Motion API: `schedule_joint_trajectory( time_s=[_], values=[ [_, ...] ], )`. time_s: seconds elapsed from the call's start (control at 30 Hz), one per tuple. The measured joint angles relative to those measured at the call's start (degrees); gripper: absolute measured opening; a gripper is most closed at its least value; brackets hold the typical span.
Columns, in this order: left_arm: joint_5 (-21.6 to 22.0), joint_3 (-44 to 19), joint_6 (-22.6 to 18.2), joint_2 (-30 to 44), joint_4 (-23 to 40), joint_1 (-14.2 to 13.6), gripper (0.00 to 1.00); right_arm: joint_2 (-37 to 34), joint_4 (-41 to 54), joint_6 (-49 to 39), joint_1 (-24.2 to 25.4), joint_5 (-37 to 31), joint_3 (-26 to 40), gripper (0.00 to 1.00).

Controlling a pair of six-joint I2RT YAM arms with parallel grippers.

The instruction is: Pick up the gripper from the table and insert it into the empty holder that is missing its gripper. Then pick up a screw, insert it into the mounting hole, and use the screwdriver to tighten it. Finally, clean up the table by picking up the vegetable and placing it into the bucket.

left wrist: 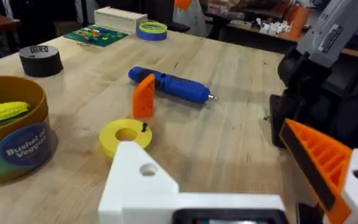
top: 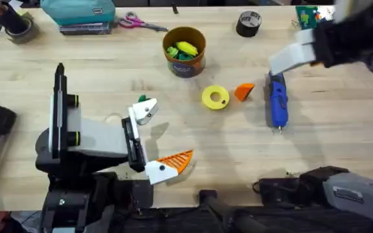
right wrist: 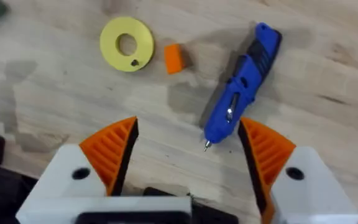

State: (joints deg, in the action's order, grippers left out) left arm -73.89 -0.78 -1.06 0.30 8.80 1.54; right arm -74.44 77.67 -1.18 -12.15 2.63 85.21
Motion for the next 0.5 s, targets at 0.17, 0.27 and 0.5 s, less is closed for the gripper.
schedule_joint_trajectory(
  time_s=[0.17,0.27,0.5],
  values=[
    [0.0,0.0,0.0,0.0,0.0,0.0,0.986,-4.6,-0.1,-4.1,-4.2,-0.6,0.6,0.997],
    [0.0,0.0,0.0,0.0,0.0,0.0,0.986,-6.4,-0.1,-5.3,-6.0,-1.8,0.6,0.996],
    [0.0,0.0,0.0,0.0,0.0,0.0,0.986,-7.5,-0.8,-6.7,-7.0,-3.1,0.5,0.996]
  ],
)
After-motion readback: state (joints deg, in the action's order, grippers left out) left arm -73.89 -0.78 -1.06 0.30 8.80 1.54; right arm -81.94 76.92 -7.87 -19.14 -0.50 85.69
